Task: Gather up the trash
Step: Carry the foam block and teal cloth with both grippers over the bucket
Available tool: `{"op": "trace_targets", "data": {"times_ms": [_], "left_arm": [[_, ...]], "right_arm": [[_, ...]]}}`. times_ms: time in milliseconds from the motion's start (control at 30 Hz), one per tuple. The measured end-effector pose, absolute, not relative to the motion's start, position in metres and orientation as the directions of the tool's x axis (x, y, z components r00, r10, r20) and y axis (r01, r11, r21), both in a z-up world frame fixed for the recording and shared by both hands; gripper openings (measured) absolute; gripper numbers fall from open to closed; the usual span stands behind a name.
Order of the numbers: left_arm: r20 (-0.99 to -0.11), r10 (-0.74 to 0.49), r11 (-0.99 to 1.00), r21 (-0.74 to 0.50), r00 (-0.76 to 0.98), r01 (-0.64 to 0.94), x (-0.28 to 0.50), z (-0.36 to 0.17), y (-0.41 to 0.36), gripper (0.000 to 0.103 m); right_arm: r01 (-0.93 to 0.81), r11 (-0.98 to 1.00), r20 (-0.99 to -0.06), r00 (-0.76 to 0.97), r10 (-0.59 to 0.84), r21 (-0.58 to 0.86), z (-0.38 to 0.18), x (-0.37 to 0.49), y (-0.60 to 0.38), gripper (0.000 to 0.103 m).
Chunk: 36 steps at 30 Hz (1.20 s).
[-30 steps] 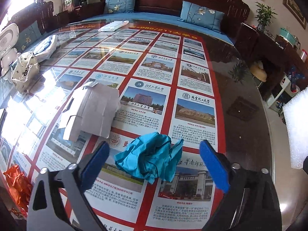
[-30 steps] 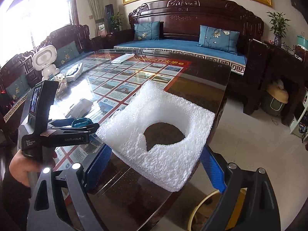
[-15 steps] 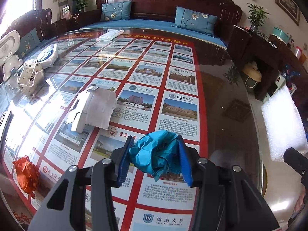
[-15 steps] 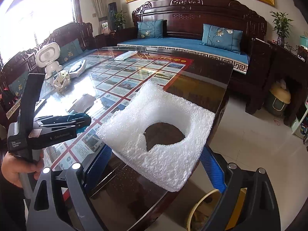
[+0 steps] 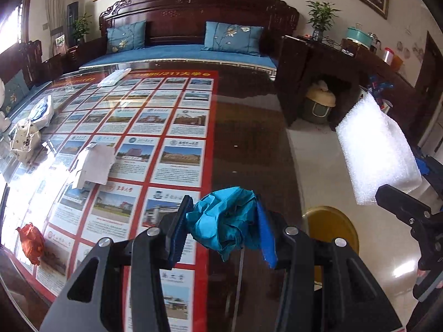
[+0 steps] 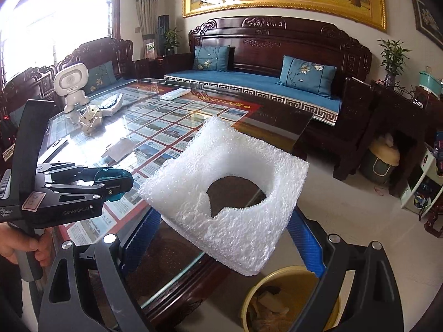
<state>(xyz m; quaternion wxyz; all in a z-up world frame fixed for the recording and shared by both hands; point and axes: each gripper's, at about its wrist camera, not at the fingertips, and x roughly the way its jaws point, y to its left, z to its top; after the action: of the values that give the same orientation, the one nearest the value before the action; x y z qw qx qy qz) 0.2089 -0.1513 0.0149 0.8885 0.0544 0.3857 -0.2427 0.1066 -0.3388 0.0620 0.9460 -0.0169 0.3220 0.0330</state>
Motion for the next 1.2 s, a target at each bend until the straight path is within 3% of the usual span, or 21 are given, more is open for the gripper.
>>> {"op": "trace_targets", "data": {"times_ms": [467, 800, 1200], "left_arm": [[-0.783, -0.502, 0.698, -0.116, 0.367, 0.707, 0.156, -0.030, -0.322, 0.045], [-0.899, -0.380, 0.643, -0.089, 0.216, 0.761, 0.169, -0.104, -0.414, 0.046], [-0.933, -0.302, 0.643, -0.047, 0.197, 0.765, 0.183, -0.146, -0.446, 0.046]], "right_arm": [[0.150, 0.988, -0.706, 0.696, -0.133, -0.038, 0.012, 0.035, -0.459, 0.087], [0.157, 0.987, -0.846, 0.523, -0.107, -0.028, -0.071, 0.041, -0.509, 0.087], [0.113, 0.993, -0.915, 0.399, -0.062, -0.018, -0.133, 0.060, -0.535, 0.089]]}}
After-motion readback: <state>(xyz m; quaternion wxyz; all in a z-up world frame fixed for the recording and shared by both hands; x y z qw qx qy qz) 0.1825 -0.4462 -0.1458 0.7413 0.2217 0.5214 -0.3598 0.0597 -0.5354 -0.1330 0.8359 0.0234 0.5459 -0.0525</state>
